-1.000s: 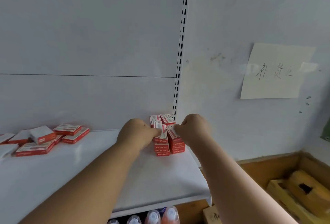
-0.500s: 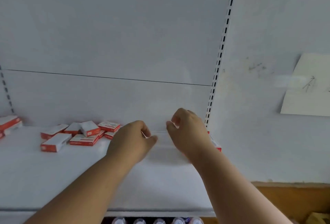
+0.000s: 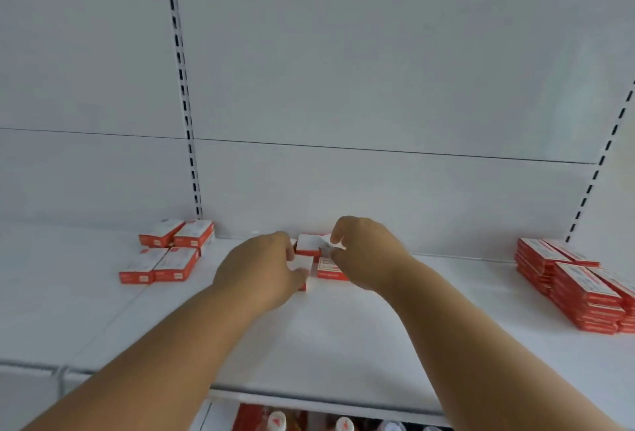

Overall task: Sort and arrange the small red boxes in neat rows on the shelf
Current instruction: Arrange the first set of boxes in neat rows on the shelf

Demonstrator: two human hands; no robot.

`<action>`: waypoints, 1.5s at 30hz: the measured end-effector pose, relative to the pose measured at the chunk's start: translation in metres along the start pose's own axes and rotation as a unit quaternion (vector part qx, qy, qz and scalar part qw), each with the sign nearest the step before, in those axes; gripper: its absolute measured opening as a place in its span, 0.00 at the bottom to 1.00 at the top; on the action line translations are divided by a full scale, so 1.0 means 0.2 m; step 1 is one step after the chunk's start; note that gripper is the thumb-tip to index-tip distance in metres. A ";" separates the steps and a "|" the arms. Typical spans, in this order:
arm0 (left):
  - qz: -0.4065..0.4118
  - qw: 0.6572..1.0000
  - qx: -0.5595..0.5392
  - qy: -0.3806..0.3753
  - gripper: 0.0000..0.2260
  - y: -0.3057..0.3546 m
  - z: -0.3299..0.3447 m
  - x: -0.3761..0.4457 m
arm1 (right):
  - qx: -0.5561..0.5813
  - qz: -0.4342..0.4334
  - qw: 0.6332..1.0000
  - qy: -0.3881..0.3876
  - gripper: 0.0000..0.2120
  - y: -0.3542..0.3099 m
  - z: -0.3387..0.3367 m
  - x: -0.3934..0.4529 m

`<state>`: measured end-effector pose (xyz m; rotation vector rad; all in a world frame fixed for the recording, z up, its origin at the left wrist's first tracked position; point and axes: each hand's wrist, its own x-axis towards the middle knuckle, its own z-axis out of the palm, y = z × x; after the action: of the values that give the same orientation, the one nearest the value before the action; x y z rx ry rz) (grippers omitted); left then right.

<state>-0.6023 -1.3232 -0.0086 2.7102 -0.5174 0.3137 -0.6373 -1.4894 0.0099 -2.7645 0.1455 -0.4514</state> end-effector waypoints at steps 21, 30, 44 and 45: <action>-0.121 0.759 -0.634 -0.088 0.13 -0.17 0.01 0.16 | 0.367 0.194 0.900 0.137 0.11 -0.04 0.19 0.09; -0.130 0.726 -0.671 -0.075 0.09 -0.17 -0.01 0.17 | 0.645 0.191 0.740 -0.001 0.04 -0.09 0.12 0.07; -0.102 0.906 -0.410 0.026 0.04 -0.91 -0.42 0.04 | 0.514 0.129 0.847 -0.030 0.23 -0.83 0.30 0.10; -0.107 0.921 -0.374 0.026 0.03 -1.00 -0.43 0.05 | 0.480 0.134 0.866 -0.033 0.22 -0.90 0.33 0.11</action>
<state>-0.5274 -1.1202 0.0113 1.9776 -0.2446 0.0932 -0.5861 -1.3036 0.0180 -1.7359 0.2119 -0.2467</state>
